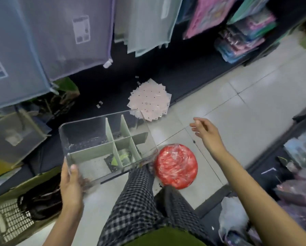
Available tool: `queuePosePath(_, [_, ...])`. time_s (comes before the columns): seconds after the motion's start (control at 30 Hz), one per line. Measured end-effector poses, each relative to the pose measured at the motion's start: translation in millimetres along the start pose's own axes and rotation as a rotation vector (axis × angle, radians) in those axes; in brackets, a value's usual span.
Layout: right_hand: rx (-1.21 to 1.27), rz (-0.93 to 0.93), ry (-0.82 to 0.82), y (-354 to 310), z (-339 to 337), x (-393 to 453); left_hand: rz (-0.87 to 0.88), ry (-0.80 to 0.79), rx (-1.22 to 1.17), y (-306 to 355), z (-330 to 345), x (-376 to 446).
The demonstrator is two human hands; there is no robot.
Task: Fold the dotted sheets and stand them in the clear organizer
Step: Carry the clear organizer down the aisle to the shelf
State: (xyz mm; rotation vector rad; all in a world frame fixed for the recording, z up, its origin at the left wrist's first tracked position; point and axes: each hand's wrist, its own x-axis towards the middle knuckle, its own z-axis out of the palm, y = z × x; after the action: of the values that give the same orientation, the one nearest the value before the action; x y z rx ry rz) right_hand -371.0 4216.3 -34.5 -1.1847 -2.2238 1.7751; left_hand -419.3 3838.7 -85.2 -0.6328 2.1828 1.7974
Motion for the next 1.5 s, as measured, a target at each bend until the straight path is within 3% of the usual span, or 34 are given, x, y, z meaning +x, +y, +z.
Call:
queuePosePath(0.23, [-0.07,-0.001,-0.053,-32,14,111,0.053,-0.004,0.04,39,67,71])
queuePosePath(0.47, [-0.319,-0.015,-0.282,-23,38,192,-0.043,0.03,0.002,44,120,86])
queuePosePath(0.73, [-0.562,0.109,-0.772,42,93,318,-0.165,0.251,-0.066,-31,196,139])
queuePosePath(0.97, [-0.532,0.381,-0.967,140,154,424,-0.252,0.292,-0.193,-123,275,226])
queuePosePath(1.13, [-0.354,0.323,-0.856,220,227,478,-0.267,0.281,-0.243,-205,293,313])
queuePosePath(1.27, [-0.278,0.236,-0.816,274,299,510,-0.176,0.325,-0.209,-263,276,383])
queuePosePath(1.5, [-0.36,0.019,-0.812,340,412,526,-0.201,0.474,-0.027,-331,250,464])
